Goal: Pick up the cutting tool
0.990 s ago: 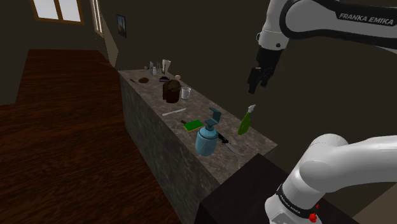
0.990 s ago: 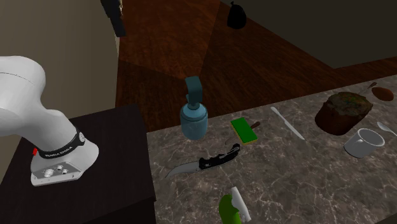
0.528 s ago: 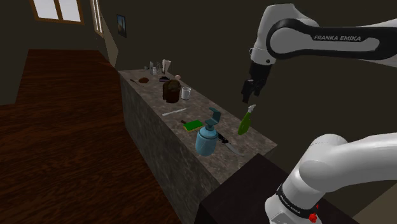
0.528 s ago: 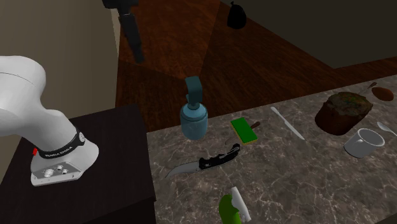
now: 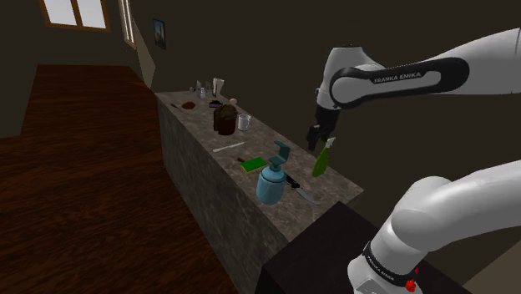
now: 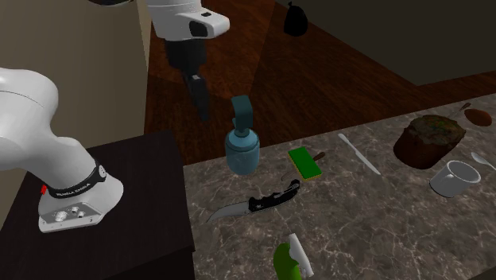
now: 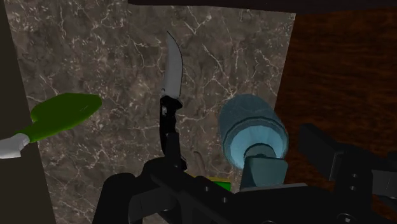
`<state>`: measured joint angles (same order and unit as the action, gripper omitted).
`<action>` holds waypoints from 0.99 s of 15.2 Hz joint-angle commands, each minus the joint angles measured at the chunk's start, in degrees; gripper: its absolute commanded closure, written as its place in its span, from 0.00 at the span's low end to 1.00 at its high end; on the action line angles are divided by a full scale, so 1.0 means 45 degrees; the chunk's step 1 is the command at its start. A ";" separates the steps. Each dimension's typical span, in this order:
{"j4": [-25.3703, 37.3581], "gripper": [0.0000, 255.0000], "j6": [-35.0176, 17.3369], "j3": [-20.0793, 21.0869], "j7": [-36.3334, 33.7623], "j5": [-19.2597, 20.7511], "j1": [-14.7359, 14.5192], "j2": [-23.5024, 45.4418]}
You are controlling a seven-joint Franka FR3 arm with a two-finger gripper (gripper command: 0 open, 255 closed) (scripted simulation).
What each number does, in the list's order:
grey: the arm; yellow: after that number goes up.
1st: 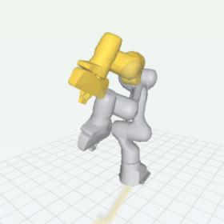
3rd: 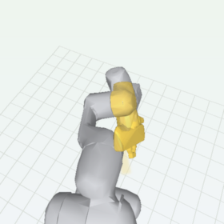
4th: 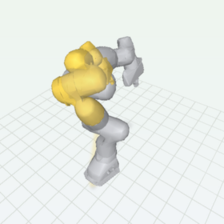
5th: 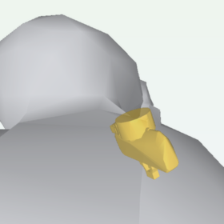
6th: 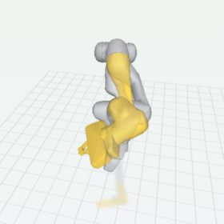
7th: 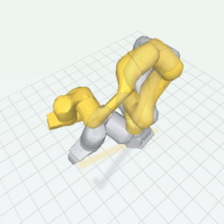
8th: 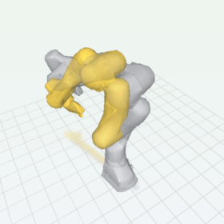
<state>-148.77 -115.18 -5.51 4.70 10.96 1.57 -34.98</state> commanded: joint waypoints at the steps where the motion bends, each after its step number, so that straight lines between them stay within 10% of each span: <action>1: -0.0303 0.00 -0.1027 -0.0332 0.0243 0.0180 0.0131 0.0665; 15: 0.0333 0.00 -0.7534 -0.1942 0.2107 -0.0259 0.0417 0.7683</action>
<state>-147.28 -146.58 -14.02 13.59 10.34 3.43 -2.87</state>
